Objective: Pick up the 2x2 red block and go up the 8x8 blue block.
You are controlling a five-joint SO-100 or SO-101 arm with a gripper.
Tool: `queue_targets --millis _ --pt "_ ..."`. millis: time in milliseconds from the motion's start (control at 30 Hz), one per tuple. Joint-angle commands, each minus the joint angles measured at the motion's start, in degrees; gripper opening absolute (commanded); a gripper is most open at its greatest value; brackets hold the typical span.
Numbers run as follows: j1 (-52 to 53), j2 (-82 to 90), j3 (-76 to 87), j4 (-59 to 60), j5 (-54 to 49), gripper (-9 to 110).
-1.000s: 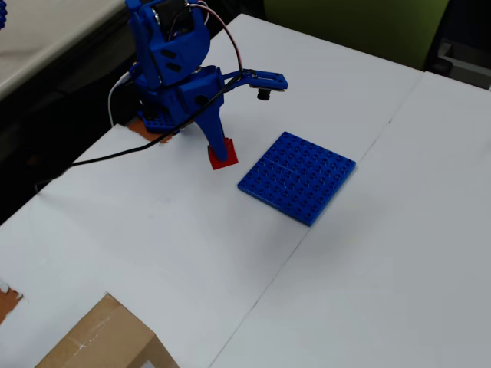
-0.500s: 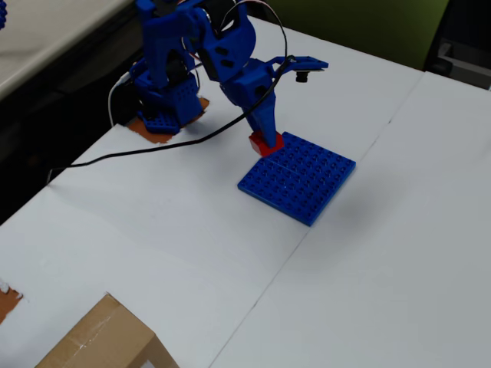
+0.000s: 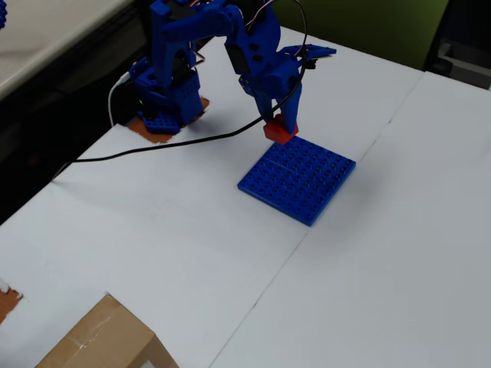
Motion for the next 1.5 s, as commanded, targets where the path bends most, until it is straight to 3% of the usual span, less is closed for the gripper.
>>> queue_targets --millis 0,533,1467 --pt "-1.5 -0.8 -4.0 0.2 -1.0 1" --pt "-2.9 -5.5 -9.6 1.3 -8.4 1" --pt "-3.8 -5.1 -10.3 2.9 -11.9 0"
